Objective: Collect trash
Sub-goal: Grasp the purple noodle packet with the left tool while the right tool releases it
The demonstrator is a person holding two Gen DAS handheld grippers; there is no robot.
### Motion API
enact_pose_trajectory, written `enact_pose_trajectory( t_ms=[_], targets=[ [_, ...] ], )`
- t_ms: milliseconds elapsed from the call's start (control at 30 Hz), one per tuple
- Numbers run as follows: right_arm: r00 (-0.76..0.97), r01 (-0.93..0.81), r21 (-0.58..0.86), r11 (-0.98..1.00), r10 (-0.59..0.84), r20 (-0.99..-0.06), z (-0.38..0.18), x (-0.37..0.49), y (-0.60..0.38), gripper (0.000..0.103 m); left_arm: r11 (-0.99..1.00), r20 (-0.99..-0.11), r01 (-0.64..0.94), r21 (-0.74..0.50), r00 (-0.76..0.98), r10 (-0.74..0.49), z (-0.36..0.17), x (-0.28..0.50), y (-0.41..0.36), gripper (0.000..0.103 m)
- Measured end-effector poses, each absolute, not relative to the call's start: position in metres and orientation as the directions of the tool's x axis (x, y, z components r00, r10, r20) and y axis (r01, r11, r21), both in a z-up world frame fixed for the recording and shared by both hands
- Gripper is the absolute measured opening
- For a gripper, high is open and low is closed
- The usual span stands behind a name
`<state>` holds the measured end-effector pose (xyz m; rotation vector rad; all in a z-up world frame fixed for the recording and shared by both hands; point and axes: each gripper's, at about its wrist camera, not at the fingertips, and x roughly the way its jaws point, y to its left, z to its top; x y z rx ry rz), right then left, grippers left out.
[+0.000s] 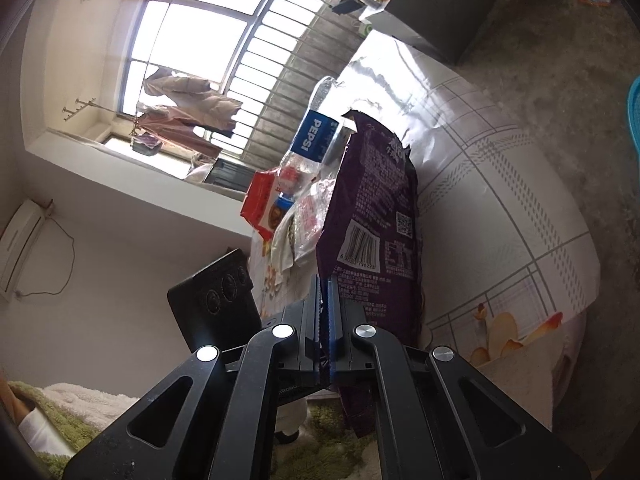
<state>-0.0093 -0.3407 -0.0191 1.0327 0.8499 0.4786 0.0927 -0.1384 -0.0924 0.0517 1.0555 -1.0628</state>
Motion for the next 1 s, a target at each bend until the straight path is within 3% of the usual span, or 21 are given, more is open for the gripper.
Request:
enact_pose_trajectory(
  t_ms=[300, 533, 700, 900, 1000],
  targets=[
    [0.514, 0.032, 0.930, 0.365, 0.792, -0.329, -0.039, 0.013, -0.322, 0.002, 0.528, -0.662, 0.643, -0.555, 0.043, -0.748, -0.101, 0.102, -0.103, 0.015],
    [0.432, 0.067, 0.895, 0.441, 0.796, -0.425, -0.047, 0.034, -0.301, 0.002, 0.596, -0.653, 0.553, -0.582, 0.117, -0.748, -0.097, 0.109, -0.053, 0.015],
    [0.405, 0.089, 0.867, 0.490, 0.778, -0.481, -0.055, 0.041, -0.290, 0.011, 0.609, -0.609, 0.544, -0.577, 0.211, -0.765, -0.071, 0.113, -0.023, 0.015],
    [0.426, -0.014, 0.724, 0.690, 0.659, -0.620, -0.035, 0.033, -0.268, 0.016, 0.503, -0.532, 0.603, -0.619, 0.149, -0.833, -0.046, 0.132, -0.047, 0.015],
    [0.461, -0.107, 0.617, 0.780, 0.589, -0.664, -0.023, 0.024, -0.253, 0.032, 0.446, -0.522, 0.618, -0.647, 0.066, -0.850, -0.043, 0.133, -0.065, 0.015]
  ],
)
